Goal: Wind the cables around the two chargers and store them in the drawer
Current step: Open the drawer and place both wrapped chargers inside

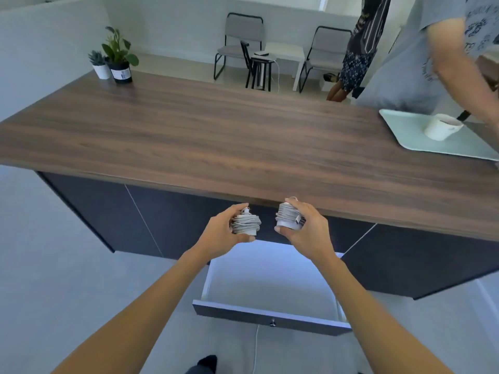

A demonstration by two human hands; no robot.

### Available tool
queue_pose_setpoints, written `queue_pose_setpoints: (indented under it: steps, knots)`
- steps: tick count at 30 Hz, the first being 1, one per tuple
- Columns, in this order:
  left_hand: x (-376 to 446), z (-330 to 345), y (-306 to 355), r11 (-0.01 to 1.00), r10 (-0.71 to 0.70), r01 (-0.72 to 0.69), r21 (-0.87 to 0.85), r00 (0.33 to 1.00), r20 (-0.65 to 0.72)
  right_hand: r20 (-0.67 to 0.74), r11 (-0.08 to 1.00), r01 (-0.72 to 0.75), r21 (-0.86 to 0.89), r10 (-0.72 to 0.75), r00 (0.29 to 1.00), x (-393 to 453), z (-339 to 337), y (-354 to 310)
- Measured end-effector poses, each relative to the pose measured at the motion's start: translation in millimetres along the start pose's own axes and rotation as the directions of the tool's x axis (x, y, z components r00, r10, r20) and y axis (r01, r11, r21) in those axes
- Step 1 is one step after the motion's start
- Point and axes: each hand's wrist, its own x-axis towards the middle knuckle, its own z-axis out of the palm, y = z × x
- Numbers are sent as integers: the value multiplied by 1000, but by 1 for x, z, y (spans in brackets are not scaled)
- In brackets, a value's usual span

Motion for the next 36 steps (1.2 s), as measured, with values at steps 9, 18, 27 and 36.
queue_pose_setpoints:
  steps: [9, 18, 27, 36]
  knots:
    - [-9, 58, -90, 975, -202, 207, -80, 977, 75, 136, 979, -198, -47, 203, 970, -54, 52, 84]
    - [63, 126, -240, 959, -256, 269, -92, 958, 127, 200, 971, -229, -72, 239, 950, -44, 177, 218]
    - [95, 185, -378, 958, -279, 286, -6, 940, 196, 219, 949, -307, -78, 316, 923, -51, 280, 343]
    - [111, 226, -448, 943, -334, 329, 59, 923, 194, 314, 937, -252, -241, 322, 893, -50, 339, 402]
